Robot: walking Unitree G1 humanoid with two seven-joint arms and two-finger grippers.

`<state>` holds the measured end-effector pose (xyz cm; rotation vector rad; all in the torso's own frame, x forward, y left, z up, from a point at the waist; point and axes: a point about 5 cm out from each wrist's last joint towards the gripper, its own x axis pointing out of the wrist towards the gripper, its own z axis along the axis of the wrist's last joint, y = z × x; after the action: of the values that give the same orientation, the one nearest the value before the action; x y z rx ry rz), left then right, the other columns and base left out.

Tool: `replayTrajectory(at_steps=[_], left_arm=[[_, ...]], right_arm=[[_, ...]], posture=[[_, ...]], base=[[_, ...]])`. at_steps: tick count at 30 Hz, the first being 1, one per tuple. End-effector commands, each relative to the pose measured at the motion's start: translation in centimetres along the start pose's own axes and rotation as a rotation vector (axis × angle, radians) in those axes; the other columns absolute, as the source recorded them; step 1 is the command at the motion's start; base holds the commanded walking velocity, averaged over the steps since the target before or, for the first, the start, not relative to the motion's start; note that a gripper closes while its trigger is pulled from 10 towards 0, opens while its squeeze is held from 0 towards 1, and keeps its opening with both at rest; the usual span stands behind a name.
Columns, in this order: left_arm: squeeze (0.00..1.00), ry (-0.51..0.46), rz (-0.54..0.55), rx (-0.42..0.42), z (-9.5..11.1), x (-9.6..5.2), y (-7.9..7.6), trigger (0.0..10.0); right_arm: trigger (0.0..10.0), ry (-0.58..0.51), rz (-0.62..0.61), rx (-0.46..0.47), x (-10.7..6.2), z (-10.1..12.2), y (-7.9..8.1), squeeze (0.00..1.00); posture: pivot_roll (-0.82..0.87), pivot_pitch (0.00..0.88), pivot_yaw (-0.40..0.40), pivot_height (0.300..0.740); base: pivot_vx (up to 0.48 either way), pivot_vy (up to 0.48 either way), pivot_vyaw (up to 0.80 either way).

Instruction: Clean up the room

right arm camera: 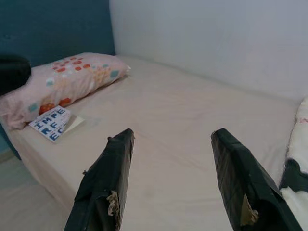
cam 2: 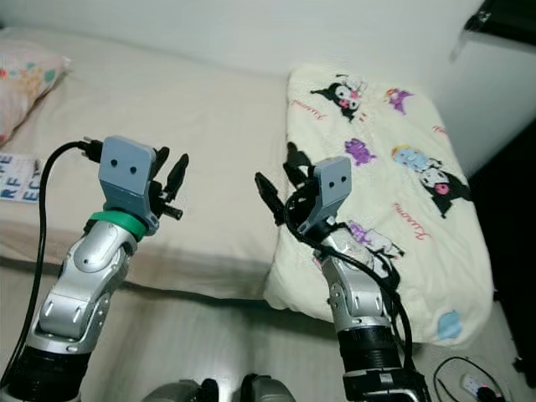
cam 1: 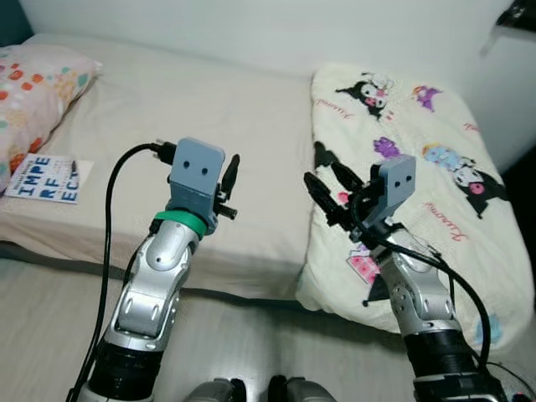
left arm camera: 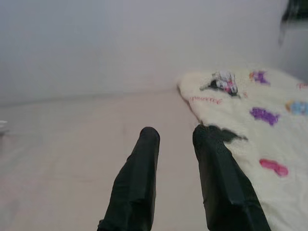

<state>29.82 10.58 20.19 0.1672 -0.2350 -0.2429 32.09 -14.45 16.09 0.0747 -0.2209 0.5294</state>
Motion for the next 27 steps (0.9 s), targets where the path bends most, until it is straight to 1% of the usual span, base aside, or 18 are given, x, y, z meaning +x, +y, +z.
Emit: replayTrajectory(at_steps=[1,3,9,17,21,27], left_arm=[[0.0,0.015,-0.009,-0.001,-0.42,-0.19,-0.11,10.0],[0.0,0.016,-0.01,-0.001,-0.42,-0.19,-0.11,10.0],[0.0,0.02,-0.013,-0.008,-0.46,-0.15,-0.15,10.0],[0.0,0.014,-0.019,-0.016,-0.36,-0.11,-0.27,10.0],[0.0,0.002,-0.018,0.001,-0.24,-0.08,-0.21,10.0],[0.0,-0.008,-0.019,0.008,-0.17,-0.06,-0.25,10.0]], right_arm=[[10.0,0.009,-0.008,0.016,-0.31,-0.38,-0.05,0.0],[10.0,0.009,-0.008,0.013,-0.29,-0.39,-0.03,0.0],[10.0,0.01,-0.004,0.015,-0.25,-0.4,0.03,0.0],[10.0,0.003,-0.005,0.035,-0.26,-0.35,-0.01,0.0],[10.0,0.004,-0.003,0.035,-0.22,-0.35,0.02,0.0],[10.0,0.003,-0.003,0.037,-0.21,-0.34,0.06,0.0]], posture=[[0.01,0.032,-0.032,0.74],[0.01,0.033,-0.031,0.74],[0.01,0.033,-0.03,0.74],[0.01,0.033,-0.029,0.74],[0.01,0.033,-0.028,0.74],[0.01,0.033,-0.026,0.74]], base=[[0.0,-0.266,0.78],[0.0,-0.255,0.78],[0.0,0.0,0.77],[0.0,0.0,0.0],[0.0,0.0,0.0],[0.0,-0.346,0.0]])
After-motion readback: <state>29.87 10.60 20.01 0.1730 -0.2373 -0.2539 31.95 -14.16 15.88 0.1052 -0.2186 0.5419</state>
